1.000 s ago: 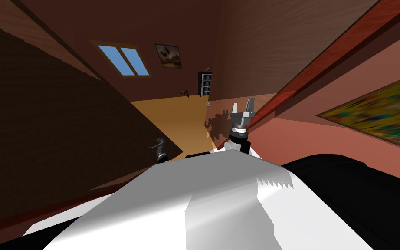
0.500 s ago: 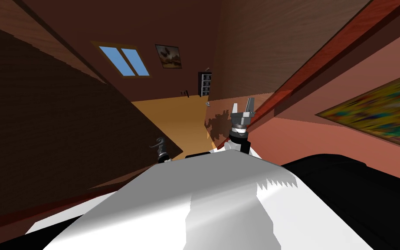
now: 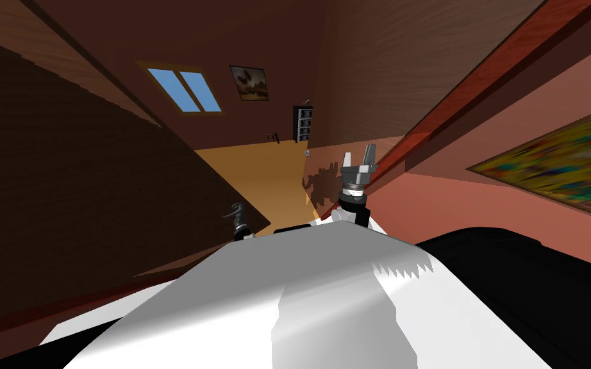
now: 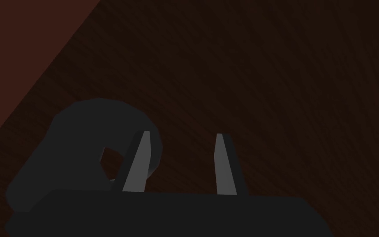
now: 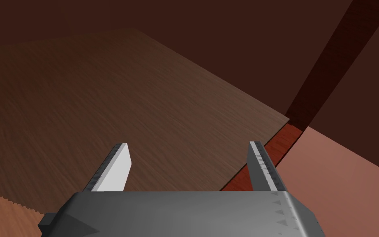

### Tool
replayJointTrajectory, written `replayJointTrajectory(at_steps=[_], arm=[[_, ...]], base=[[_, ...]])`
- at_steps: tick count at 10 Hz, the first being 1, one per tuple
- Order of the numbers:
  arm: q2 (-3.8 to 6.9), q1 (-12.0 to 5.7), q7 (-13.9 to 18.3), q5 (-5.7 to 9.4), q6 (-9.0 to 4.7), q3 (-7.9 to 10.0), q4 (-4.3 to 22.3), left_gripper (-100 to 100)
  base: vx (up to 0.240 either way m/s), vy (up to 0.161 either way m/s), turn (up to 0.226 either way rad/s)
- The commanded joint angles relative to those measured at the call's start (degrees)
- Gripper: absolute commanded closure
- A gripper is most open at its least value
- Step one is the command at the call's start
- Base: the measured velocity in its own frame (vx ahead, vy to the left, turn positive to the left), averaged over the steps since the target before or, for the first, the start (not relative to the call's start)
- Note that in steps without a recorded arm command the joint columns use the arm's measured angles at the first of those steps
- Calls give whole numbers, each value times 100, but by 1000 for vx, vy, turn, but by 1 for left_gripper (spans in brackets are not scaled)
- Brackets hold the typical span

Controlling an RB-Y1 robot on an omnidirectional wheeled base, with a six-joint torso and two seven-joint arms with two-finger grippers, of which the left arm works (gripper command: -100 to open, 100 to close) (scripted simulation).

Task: Push the door open

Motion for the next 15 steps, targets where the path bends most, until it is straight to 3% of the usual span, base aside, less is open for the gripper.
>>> replayJointTrajectory(at_steps=[1,2,3,5,8,10,13,15], arm=[[66,-103,-27,25,-196,39,-9,-100],[48,-159,211,141,-185,-41,25,-100],[48,-159,211,141,-185,-41,25,-100],[8,-271,610,370,-163,-199,91,-100],[8,-271,685,370,-163,-199,91,-100],[-40,-379,1082,593,-141,-353,155,-100],[-66,-430,1375,698,-131,-425,185,-100],[-120,-527,1766,898,-111,-563,242,-100]], base=[[0,0,0],[-31,-2,46],[-35,-2,16],[-63,0,48],[-25,-5,0],[-47,3,45],[-44,-3,18],[-54,4,52]])
